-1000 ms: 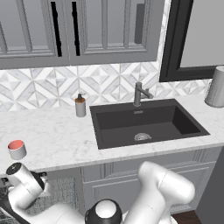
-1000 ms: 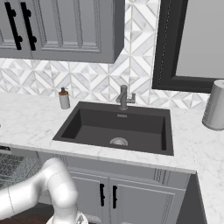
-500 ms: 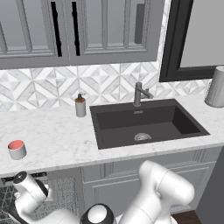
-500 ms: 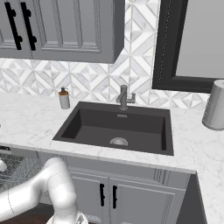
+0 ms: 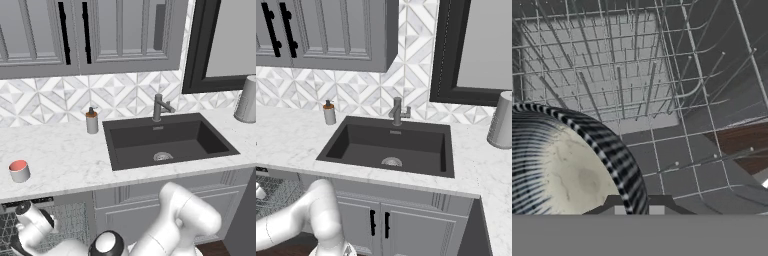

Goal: Pick up the cup and bowl from the counter, place them in the dishwasher, and close the dishwasher door.

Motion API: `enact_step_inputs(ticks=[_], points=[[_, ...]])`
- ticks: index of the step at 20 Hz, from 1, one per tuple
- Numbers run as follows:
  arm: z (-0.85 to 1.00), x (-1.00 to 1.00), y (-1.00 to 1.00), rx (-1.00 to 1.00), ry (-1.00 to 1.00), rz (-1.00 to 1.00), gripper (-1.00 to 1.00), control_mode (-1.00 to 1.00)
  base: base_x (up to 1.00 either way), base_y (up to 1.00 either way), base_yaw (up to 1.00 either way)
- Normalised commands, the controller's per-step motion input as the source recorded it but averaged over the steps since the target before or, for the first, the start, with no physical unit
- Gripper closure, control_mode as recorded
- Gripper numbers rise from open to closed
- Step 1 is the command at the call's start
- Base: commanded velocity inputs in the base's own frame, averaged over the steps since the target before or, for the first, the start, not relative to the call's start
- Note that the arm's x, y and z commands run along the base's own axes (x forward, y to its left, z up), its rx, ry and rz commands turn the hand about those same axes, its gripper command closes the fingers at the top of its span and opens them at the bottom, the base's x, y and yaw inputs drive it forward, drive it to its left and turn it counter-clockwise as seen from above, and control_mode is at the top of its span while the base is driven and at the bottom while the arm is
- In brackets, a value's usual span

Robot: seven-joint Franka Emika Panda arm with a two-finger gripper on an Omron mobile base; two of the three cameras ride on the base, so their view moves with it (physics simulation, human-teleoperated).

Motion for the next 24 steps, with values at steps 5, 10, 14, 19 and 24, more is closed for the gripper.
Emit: enact_step_inputs(ticks=[5,10,14,19,24], points=[[-0.03,0.17,0.07,0.01,-0.06,0.0,1.0,-1.0,0.0,0.0,0.0],[-0.02,0.54,0.04,0.01,-0.01,0.0,1.0,-1.0,0.0,0.0,0.0],[-0.26,0.43,0.02,0.0,0.0,0.0,1.0,-1.0,0.0,0.0,0.0],[-0.68,0.14,0.01,-0.01,0.0,0.0,1.0,-1.0,0.0,0.0,0.0],[-0.44,0.0,0.11,-0.01,0.0,0.0,1.0,-1.0,0.0,0.0,0.0]])
